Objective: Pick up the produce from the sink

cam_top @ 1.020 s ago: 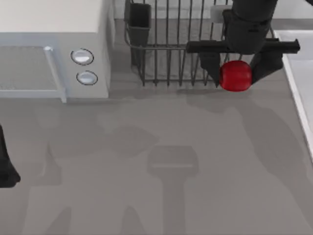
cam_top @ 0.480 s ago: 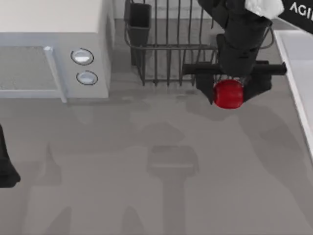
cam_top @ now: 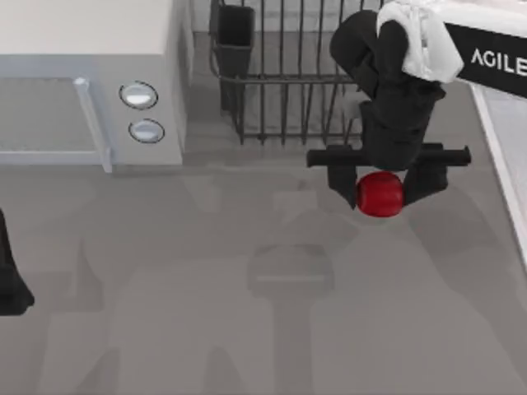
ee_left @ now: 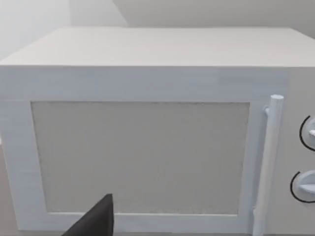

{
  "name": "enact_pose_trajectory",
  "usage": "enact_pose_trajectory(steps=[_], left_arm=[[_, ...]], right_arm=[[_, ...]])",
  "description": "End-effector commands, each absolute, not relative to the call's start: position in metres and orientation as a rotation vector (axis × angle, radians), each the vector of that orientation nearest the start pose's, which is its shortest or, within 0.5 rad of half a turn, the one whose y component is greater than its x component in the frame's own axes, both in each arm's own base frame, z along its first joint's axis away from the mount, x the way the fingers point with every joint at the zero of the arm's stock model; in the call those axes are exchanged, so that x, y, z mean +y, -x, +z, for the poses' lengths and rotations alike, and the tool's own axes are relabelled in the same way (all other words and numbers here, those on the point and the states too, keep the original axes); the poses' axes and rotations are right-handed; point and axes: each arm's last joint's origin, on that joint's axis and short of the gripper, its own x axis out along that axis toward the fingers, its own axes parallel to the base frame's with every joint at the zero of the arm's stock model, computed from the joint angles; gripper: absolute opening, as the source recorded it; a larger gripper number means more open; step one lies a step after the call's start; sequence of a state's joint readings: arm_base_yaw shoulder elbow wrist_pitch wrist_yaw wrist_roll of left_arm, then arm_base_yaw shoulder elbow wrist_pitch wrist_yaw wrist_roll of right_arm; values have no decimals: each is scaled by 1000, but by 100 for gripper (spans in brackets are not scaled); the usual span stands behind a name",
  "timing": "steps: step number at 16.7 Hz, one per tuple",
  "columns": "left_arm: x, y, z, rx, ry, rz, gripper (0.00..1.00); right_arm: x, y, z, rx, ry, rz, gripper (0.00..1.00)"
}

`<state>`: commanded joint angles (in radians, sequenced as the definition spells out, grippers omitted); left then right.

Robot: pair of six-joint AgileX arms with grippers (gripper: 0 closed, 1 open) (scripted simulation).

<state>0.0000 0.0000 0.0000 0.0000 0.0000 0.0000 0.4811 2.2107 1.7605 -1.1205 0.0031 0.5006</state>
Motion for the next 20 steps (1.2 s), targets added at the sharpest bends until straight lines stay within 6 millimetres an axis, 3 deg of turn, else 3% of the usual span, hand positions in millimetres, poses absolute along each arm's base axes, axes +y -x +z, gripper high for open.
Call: enact_pose_trajectory(steps=[2,15,20], left_arm=[[-1,-106,160,0,0,0,100],[-1,-106,160,0,0,0,100],[-1,-106,160,0,0,0,100]], right_arm=[[203,-379,160,1571,-8,-8,0],[203,-379,160,1571,-8,-8,98],[203,-379,160,1571,-8,-8,100]])
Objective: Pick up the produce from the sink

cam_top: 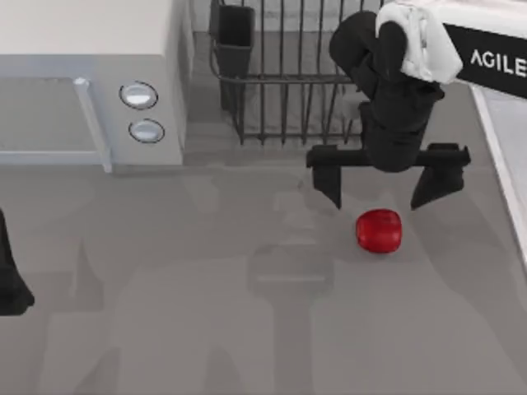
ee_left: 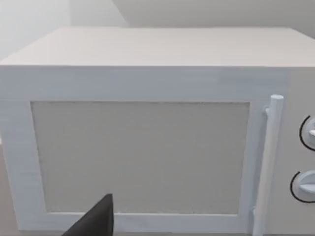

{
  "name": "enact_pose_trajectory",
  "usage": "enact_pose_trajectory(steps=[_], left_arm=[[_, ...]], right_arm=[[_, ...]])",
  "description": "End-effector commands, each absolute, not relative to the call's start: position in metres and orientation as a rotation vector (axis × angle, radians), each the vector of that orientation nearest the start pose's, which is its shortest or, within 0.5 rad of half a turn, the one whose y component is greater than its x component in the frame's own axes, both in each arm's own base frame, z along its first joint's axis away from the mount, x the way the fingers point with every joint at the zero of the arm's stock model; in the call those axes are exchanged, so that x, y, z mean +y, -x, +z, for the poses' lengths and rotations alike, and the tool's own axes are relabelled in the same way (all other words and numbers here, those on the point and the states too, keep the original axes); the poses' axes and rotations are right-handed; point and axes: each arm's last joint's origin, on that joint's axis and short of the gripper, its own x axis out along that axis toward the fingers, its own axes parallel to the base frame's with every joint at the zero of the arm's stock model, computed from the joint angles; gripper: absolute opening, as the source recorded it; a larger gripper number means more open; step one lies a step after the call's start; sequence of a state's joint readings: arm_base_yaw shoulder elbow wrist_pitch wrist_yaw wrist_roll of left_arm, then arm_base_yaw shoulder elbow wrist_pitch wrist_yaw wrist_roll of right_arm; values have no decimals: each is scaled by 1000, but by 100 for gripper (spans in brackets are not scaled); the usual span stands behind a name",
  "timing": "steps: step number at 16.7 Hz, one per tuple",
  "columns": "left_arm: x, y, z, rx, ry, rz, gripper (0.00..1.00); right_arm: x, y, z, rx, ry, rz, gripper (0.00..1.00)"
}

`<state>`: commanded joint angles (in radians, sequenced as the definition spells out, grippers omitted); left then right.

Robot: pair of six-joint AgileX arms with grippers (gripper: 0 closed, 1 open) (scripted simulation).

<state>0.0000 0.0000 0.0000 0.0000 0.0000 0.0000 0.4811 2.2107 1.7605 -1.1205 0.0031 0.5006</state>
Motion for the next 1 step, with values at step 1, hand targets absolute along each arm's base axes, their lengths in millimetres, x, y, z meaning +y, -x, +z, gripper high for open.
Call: enact_pose_trajectory(steps=[1], left_arm=[[-1,-106,160,0,0,0,100]], right_arm=[[203,-379,160,1571,-8,-8,100]])
